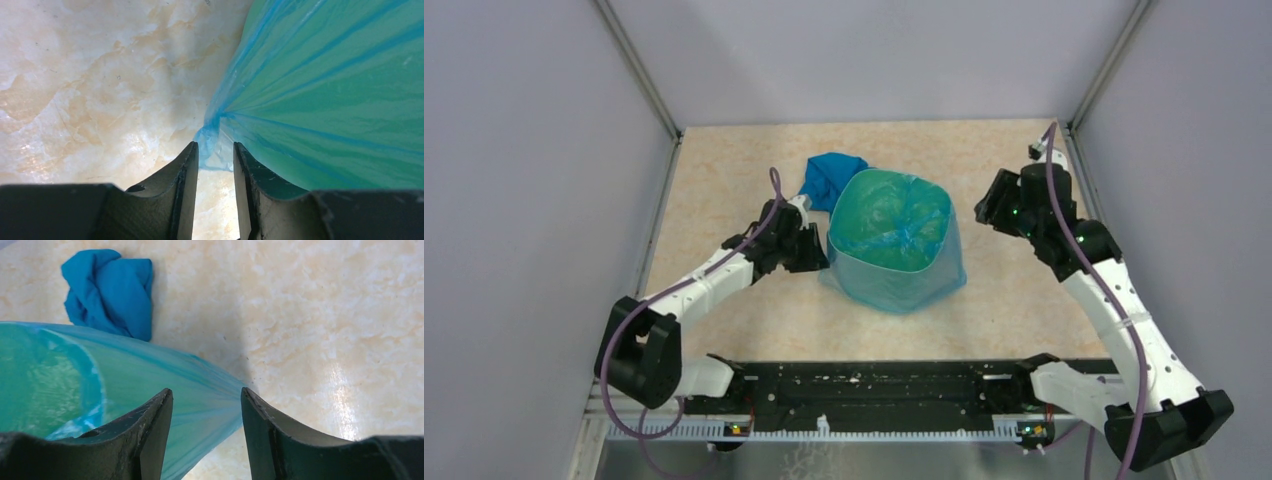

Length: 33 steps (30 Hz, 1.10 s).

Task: Put the trash bags into the trash bin

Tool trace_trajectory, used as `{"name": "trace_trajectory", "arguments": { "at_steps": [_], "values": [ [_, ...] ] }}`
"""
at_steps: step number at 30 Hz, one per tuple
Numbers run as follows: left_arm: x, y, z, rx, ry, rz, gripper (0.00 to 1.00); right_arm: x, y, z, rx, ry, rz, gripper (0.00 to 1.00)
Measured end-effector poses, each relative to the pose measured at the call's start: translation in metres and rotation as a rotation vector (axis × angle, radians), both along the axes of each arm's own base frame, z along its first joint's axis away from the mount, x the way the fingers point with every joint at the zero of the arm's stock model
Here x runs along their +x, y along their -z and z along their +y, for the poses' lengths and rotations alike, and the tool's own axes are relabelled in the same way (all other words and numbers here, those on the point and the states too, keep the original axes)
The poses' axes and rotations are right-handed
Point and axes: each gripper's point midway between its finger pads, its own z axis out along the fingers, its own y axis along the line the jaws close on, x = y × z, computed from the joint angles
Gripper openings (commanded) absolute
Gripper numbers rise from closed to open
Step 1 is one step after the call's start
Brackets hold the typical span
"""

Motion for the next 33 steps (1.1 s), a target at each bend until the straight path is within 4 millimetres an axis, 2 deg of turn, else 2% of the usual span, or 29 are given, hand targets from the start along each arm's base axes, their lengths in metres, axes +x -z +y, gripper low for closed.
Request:
{"name": "trace_trajectory", "arguments": {
  "at_steps": [5, 9, 13, 17, 24, 28, 33],
  "values": [
    [-0.001, -0.01, 0.005, 0.017, -0.004, -0.028, 0.39, -0.003, -0.054, 0.009, 0.004, -0.047, -0.067, 0.54],
    [0.002, -0.025, 0.01, 0.032, -0.015, -0.069, 0.39, -0.004, -0.098, 0.036, 0.006, -0.129, -0.126, 0.54],
    [0.007, -0.042, 0.011, 0.028, -0.022, -0.107, 0.4, -0.004, -0.114, 0.068, -0.015, -0.216, -0.133, 0.55],
    [0.014, -0.052, 0.013, 0.034, -0.041, -0.14, 0.4, 0.001, -0.104, 0.101, -0.056, -0.287, -0.088, 0.55],
    [0.031, -0.056, 0.01, 0.045, -0.063, -0.153, 0.38, 0.0, -0.062, 0.156, -0.145, -0.413, 0.02, 0.56],
    [0.042, -0.051, -0.002, 0.021, -0.044, -0.139, 0.37, 0.0, -0.049, 0.166, -0.162, -0.44, 0.051, 0.58],
    [0.037, -0.046, -0.016, -0.003, -0.019, -0.12, 0.37, 0.001, -0.04, 0.172, -0.163, -0.463, 0.076, 0.61]
  ]
}}
